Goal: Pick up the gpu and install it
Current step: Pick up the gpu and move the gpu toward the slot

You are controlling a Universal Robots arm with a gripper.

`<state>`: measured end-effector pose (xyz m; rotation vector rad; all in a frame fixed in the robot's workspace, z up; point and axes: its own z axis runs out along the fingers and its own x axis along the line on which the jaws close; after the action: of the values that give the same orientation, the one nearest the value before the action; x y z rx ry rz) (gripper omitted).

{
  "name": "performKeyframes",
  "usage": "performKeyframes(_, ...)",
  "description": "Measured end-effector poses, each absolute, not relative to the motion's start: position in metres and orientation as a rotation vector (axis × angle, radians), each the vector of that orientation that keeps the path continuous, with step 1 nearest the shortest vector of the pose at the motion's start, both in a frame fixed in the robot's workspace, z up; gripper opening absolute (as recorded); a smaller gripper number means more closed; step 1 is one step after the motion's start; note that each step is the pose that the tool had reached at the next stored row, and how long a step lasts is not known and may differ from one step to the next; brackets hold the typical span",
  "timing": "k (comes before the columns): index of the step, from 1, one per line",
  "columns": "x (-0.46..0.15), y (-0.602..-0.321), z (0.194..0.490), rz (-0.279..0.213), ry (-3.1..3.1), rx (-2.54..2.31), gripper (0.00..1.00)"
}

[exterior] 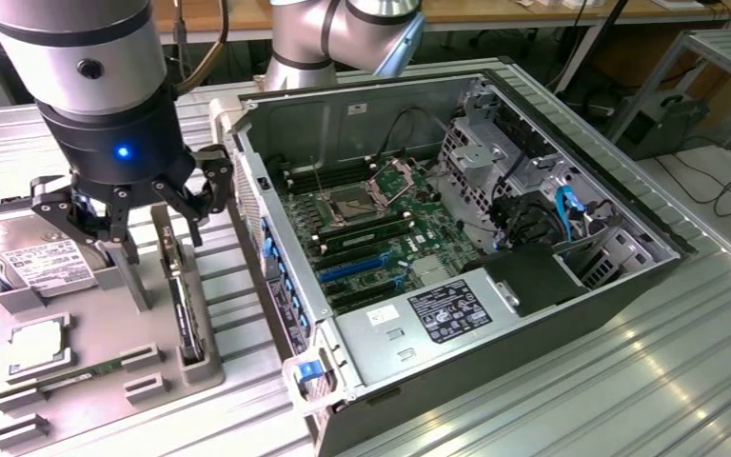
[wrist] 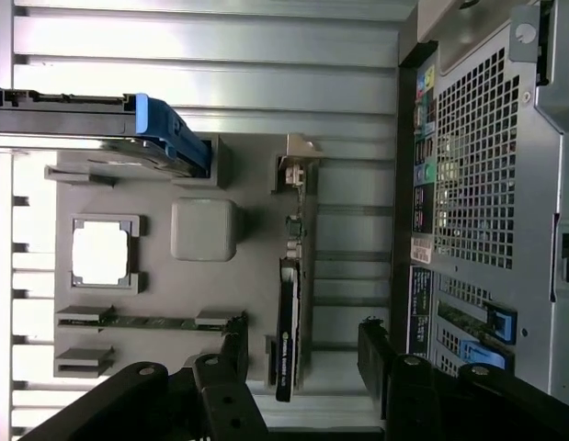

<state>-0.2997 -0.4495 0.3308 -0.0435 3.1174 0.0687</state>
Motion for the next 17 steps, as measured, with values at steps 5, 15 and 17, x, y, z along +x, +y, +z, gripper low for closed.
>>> performKeyframes(5, -0.300, -0.450, 0.325, 0.069, 3.117, -0.043, 0.60)
performKeyframes(15, -0.300, -0.452, 0.310, 0.068, 3.117, -0.032, 0.60)
performKeyframes(17, -0.300, -0.453, 0.305, 0.068, 3.117, -0.029, 0.60)
